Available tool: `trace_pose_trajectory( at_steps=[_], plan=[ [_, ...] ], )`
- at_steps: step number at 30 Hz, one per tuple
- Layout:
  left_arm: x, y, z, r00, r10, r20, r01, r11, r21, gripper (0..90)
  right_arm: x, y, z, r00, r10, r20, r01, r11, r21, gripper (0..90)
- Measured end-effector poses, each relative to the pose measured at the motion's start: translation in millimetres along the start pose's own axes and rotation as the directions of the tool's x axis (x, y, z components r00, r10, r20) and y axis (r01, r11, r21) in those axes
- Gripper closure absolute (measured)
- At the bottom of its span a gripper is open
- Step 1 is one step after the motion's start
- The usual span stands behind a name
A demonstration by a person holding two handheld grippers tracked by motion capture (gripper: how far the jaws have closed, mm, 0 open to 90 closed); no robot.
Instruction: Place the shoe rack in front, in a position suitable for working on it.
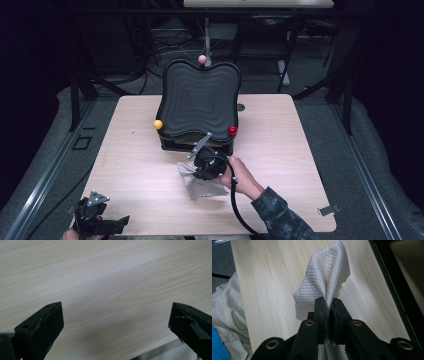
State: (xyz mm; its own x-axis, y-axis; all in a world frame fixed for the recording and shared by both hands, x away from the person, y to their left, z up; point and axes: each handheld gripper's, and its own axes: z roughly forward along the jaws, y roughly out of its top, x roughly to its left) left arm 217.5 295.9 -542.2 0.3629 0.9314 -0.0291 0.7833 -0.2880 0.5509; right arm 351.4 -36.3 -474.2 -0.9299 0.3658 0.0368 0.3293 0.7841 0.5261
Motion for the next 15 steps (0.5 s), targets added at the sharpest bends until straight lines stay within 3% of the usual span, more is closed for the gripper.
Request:
trace_pose_trajectory(
  at_steps=[5,7,12,15],
  plan=[
    [-0.9,-4.5,-2.1,0.9999,-0.007,-0.009,0.007,1.0,0.0,0.0,7.5,8.8,27.8,0.9989,-0.027,-0.039,0.027,0.999,0.021,83.8],
    [-1.7,-5.8,-2.6,0.9999,-0.007,-0.011,0.007,1.0,0.003,0.0,10.9,10.6,47.9,0.9986,-0.04,-0.035,0.042,0.997,0.066,83.6],
    [-3.3,-6.9,-4.3,0.9998,-0.006,-0.017,0.006,1.0,-0.007,0.1,10.3,8.7,71.0,0.9978,-0.034,-0.056,0.04,0.994,0.105,82.6],
    [-6.4,-4.8,-4.8,0.9999,-0.002,-0.013,0.002,0.9999,-0.014,0.0,9.1,8.3,74.5,0.9971,-0.031,-0.07,0.038,0.994,0.107,69.9]
  ],
)
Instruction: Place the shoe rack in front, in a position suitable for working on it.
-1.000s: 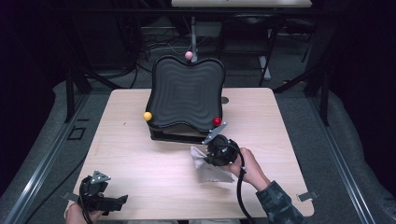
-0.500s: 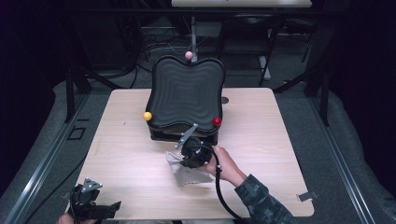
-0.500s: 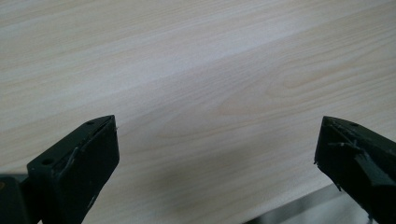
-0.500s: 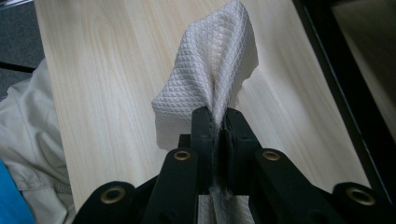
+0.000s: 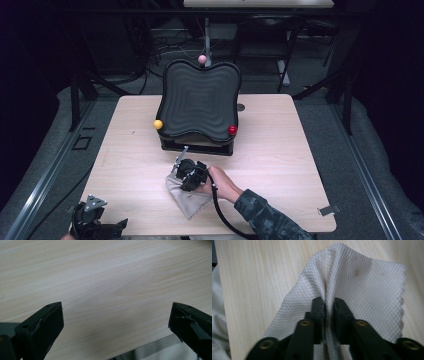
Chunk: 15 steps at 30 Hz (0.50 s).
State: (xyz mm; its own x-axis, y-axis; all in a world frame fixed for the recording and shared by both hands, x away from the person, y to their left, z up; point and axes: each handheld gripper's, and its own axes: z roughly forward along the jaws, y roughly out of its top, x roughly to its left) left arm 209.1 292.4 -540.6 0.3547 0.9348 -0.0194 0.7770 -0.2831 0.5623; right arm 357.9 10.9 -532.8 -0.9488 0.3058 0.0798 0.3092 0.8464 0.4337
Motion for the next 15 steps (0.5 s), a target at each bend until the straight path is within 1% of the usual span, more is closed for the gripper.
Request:
trace_pose_trajectory(
  at_steps=[1,2,3,5,7,8,9,10,11,12,13,14,15],
  plan=[
    [-1.7,1.1,0.2,1.0,0.007,-0.004,-0.007,1.0,-0.006,0.1,-0.2,-0.5,-1.1,1.0,0.001,0.01,-0.001,1.0,-0.011,64.2],
    [-3.7,2.5,0.3,0.9999,0.013,-0.004,-0.013,0.9998,-0.012,0.0,-0.7,-0.7,-3.9,0.9999,-0.001,0.012,0.002,1.0,-0.018,56.1],
    [-5.8,4.3,0.2,0.9998,0.02,-0.001,-0.02,0.9997,-0.017,0.0,-1.4,-0.9,-7.6,0.9999,0.002,0.014,-0.001,1.0,-0.023,51.8],
    [-10.7,8.2,1.0,0.9994,0.033,0.002,-0.033,0.9989,-0.034,0.0,-2.5,-2.6,-15.6,0.9999,0.005,0.015,-0.004,0.998,-0.057,45.7],
    [-16.0,13.0,3.1,0.9984,0.056,0.01,-0.055,0.9977,-0.04,0.0,-4.0,-5.2,-23.9,0.9997,0.01,0.023,-0.009,0.998,-0.067,37.9],
    [-18.7,15.6,4.4,0.9974,0.072,0.012,-0.071,0.9965,-0.043,0.0,-5.2,-7.3,-27.4,0.9996,0.018,0.022,-0.016,0.997,-0.081,34.4],
    [-21.3,18.5,5.8,0.9961,0.086,0.02,-0.085,0.9953,-0.047,0.0,-6.7,-9.6,-31.1,0.9991,0.028,0.032,-0.025,0.996,-0.089,30.0],
    [-24.0,21.6,7.0,0.9943,0.102,0.029,-0.101,0.9936,-0.051,0.0,-8.9,-12.7,-33.4,0.9988,0.043,0.023,-0.04,0.993,-0.111,25.8],
    [-26.9,24.8,8.3,0.9928,0.115,0.035,-0.113,0.992,-0.058,0.0,-10.8,-15.3,-38.9,0.997,0.054,0.055,-0.049,0.995,-0.09,23.8],
    [-29.7,28.3,9.8,0.9913,0.126,0.038,-0.123,0.9902,-0.067,0.0,-15.0,-20.6,-38.3,0.9974,0.071,-0.008,-0.071,0.984,-0.164,21.0],
    [-32.2,32.2,11.3,0.9886,0.143,0.046,-0.14,0.9877,-0.07,0.0,-16.1,-23.2,-46.6,0.9944,0.08,0.069,-0.074,0.993,-0.091,18.3],
    [-34.8,36.1,13.6,0.9859,0.157,0.058,-0.153,0.9855,-0.074,0.0,-18.3,-27.1,-52.1,0.9909,0.09,0.1,-0.084,0.994,-0.064,16.3],
    [-37.2,40.1,16.1,0.9826,0.175,0.063,-0.17,0.9825,-0.076,0.0,-23.2,-34.6,-48.8,0.9931,0.118,0.001,-0.116,0.978,-0.175,15.2]
  ],
)
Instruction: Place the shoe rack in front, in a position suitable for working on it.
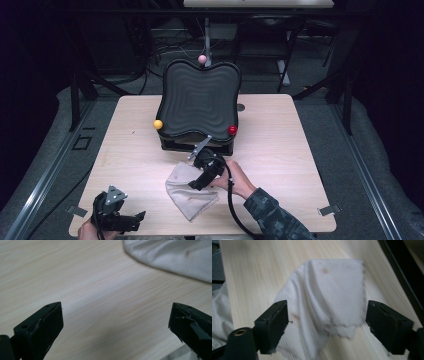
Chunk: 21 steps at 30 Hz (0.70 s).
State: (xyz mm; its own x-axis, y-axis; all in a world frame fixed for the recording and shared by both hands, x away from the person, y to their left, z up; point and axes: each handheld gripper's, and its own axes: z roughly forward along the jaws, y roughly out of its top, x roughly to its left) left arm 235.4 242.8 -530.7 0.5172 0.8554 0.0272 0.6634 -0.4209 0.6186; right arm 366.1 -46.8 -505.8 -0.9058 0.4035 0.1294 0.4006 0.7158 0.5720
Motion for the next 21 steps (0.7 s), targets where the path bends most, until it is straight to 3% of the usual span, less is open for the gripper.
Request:
trace_pose_trajectory(
  at_steps=[1,2,3,5,6,7,9,10,11,14,15,19,21],
  plan=[
    [-2.0,4.0,3.2,0.9999,0.011,0.009,-0.011,0.9999,-0.001,0.0,-3.4,-4.6,-3.9,0.9998,0.018,0.0,-0.018,1.0,-0.011,14.7],
    [-3.4,8.0,6.7,0.9995,0.023,0.019,-0.023,0.9997,0.0,0.0,-5.7,-8.3,-10.5,0.9982,0.026,0.055,-0.027,0.999,0.022,14.3],
    [-4.9,11.9,10.6,0.9991,0.032,0.027,-0.032,0.9995,-0.002,0.0,-8.6,-13.1,-15.3,0.9964,0.041,0.074,-0.043,0.999,0.03,14.1],
    [-7.4,20.0,17.0,0.9977,0.048,0.048,-0.048,0.9988,-0.003,0.0,-14.5,-24.4,-22.0,0.9929,0.074,0.093,-0.077,0.997,0.026,13.6],
    [-8.1,24.3,20.2,0.9963,0.06,0.061,-0.06,0.9982,-0.004,0.0,-17.4,-30.6,-23.9,0.9923,0.095,0.08,-0.096,0.995,0.01,13.6],
    [-9.6,28.4,23.6,0.9954,0.065,0.07,-0.065,0.9978,-0.009,0.0,-18.8,-35.3,-27.7,0.9869,0.099,0.127,-0.104,0.994,0.036,13.6],
    [-12.4,36.8,30.3,0.9924,0.081,0.093,-0.08,0.9967,-0.012,0.0,-24.0,-45.9,-33.0,0.9822,0.127,0.138,-0.132,0.991,0.026,13.6],
    [-14.1,41.0,33.9,0.9901,0.091,0.107,-0.09,0.9958,-0.013,0.0,-27.5,-51.3,-35.0,0.9823,0.145,0.119,-0.147,0.989,0.006,13.6],
    [-16.0,45.2,37.8,0.9876,0.102,0.12,-0.101,0.9948,-0.01,0.0,-29.4,-55.4,-38.7,0.9761,0.156,0.151,-0.16,0.987,0.013,13.6],
    [-22.3,57.1,51.2,0.9796,0.123,0.158,-0.124,0.9923,-0.007,0.0,-37.5,-68.7,-47.2,0.9619,0.196,0.191,-0.202,0.979,0.013,13.5],
    [-24.2,61.5,54.8,0.9757,0.138,0.17,-0.139,0.9902,-0.004,0.0,-41.1,-73.6,-49.3,0.9601,0.212,0.183,-0.215,0.977,-0.001,13.5],
    [-35.6,78.9,68.3,0.9623,0.174,0.209,-0.176,0.9844,-0.01,0.0,-51.9,-91.2,-59.3,0.9383,0.276,0.208,-0.279,0.96,-0.017,13.6],
    [-41.6,87.3,75.4,0.9504,0.2,0.238,-0.207,0.9783,0.003,0.0,-55.4,-98.4,-64.2,0.9271,0.3,0.225,-0.303,0.953,-0.024,13.7]
  ],
)
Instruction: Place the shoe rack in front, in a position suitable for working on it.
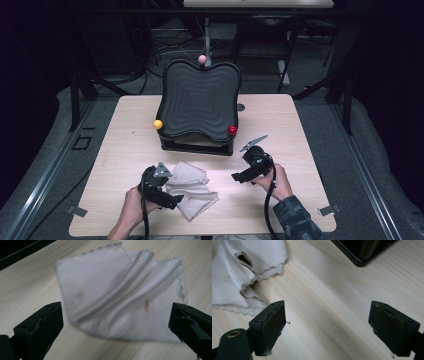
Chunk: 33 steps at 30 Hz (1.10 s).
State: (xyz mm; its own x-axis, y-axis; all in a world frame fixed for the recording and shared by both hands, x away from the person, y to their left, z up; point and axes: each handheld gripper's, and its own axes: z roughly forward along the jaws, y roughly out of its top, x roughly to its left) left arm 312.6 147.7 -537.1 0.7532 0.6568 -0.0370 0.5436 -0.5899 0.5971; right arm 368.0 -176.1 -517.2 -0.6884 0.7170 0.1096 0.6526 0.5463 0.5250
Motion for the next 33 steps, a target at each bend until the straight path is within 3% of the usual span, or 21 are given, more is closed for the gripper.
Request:
trace_pose_trajectory(
  at_steps=[4,7,9,12,16,26,33],
  plan=[
    [-5.9,13.4,18.0,0.9975,0.052,0.047,-0.055,0.9963,0.066,0.4,-9.9,-9.7,-4.4,0.9992,0.037,0.012,-0.037,0.999,-0.008,14.2],
    [-10.9,15.7,27.3,0.994,0.093,0.059,-0.098,0.9903,0.098,17.8,-15.2,-15.3,-6.2,0.998,0.062,0.009,-0.062,0.998,0.004,14.7],
    [-11.6,15.4,29.4,0.9926,0.104,0.061,-0.11,0.9885,0.103,21.6,-17.4,-18.0,-6.8,0.9973,0.071,0.021,-0.071,0.997,0.009,14.9],
    [-9.5,13.3,30.1,0.9929,0.098,0.067,-0.104,0.99,0.095,31.7,-19.4,-19.7,-7.7,0.9969,0.077,0.017,-0.077,0.997,0.009,15.1],
    [-8.8,8.1,34.5,0.9917,0.113,0.062,-0.12,0.986,0.116,45.2,-20.1,-19.6,-6.8,0.9966,0.078,0.026,-0.078,0.997,0.015,15.2],
    [-7.9,4.6,31.9,0.995,0.092,0.038,-0.095,0.9916,0.088,78.1,-23.8,-19.7,-3.7,0.9947,0.087,0.054,-0.088,0.996,0.028,15.0],
    [-4.9,6.7,22.6,0.9981,0.06,0.014,-0.061,0.9969,0.05,84.2,-27.7,-20.9,-4.2,0.9929,0.103,0.06,-0.104,0.994,0.02,14.3]
  ],
)
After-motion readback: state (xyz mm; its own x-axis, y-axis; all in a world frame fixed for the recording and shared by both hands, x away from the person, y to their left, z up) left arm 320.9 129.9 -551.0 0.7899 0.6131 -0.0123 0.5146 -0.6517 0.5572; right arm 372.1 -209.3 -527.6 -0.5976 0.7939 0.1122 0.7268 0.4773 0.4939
